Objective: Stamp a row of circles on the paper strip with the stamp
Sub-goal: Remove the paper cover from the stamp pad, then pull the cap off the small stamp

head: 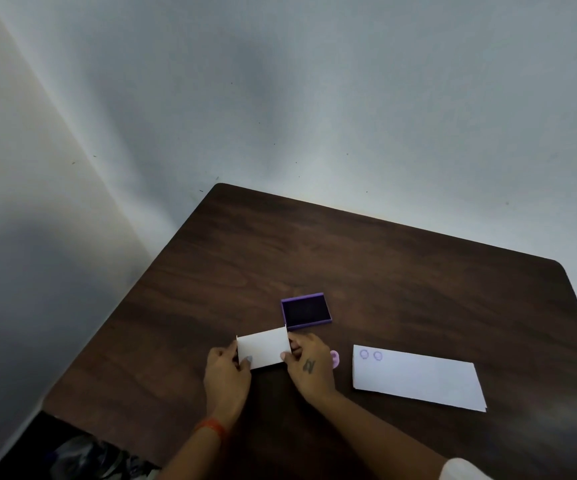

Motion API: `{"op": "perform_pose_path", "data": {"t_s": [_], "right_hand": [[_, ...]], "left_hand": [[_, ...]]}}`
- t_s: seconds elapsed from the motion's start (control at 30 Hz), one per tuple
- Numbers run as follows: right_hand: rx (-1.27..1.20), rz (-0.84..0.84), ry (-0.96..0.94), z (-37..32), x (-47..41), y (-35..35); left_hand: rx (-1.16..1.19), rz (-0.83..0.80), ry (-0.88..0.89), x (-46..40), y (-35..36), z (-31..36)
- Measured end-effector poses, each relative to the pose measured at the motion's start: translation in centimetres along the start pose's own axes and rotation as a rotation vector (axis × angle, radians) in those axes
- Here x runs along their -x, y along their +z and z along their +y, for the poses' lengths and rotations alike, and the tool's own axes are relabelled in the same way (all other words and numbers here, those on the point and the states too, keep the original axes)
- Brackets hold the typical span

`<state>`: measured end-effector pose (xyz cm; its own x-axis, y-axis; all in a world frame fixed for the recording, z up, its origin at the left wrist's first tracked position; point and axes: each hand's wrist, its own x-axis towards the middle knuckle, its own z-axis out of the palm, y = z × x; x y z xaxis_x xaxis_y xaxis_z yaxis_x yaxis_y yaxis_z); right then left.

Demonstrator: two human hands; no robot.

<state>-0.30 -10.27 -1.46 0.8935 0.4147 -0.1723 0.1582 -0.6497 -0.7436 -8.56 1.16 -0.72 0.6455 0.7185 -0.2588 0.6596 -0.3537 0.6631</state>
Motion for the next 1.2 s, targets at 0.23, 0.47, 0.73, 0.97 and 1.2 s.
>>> {"op": "perform_pose_path", "data": {"t_s": [0.23, 0.47, 0.73, 0.97, 1.2], "right_hand": [[0.052, -0.068, 0.057, 0.1, 0.0, 0.1], [0.066, -0.117, 0.059, -0.1, -0.1, -0.1], [-0.138, 0.125, -0.024, -1.4, -0.6, -5.0], [-0.174, 0.13, 0.101, 2.1, 0.9, -7.9], [-0.069, 0.114, 0.105, 5.1, 2.0, -5.7]], "left_hand": [[-0.052, -0.04, 0.021, -0.2, 0.1, -0.4], [-0.032, -0.008, 0.001, -0.2, 0.4, -0.7], [0.071, -0.089, 0.387, 0.6, 1.6, 2.6], [0.028, -0.342, 0.52, 1.7, 4.9, 4.9], [-0.045, -0.363, 0.512, 1.8, 7.1, 4.9]]}}
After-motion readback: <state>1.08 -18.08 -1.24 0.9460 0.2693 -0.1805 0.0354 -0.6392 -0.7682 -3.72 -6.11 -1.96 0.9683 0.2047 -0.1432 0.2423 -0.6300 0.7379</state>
